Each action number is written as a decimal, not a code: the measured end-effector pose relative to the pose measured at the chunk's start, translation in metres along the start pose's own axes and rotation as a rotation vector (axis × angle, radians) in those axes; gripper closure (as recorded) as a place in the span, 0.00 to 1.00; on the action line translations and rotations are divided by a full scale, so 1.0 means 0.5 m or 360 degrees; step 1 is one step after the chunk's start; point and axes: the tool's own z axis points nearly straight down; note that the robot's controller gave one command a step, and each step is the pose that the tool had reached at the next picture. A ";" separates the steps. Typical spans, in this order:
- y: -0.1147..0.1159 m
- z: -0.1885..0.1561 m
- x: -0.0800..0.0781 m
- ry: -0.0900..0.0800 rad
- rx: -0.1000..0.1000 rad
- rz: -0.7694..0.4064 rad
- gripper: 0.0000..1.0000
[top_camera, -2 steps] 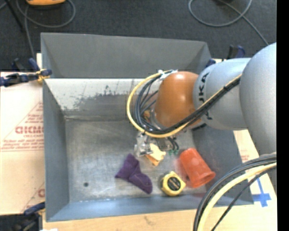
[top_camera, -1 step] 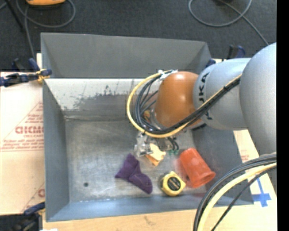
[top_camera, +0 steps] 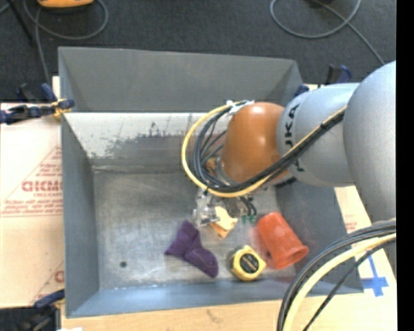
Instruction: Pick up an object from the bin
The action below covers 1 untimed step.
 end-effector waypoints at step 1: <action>-0.046 0.001 0.129 0.0054 -0.0012 -0.0331 0.00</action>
Offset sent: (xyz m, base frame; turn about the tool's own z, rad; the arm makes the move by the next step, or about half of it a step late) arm 0.0000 0.0000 0.0000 0.0000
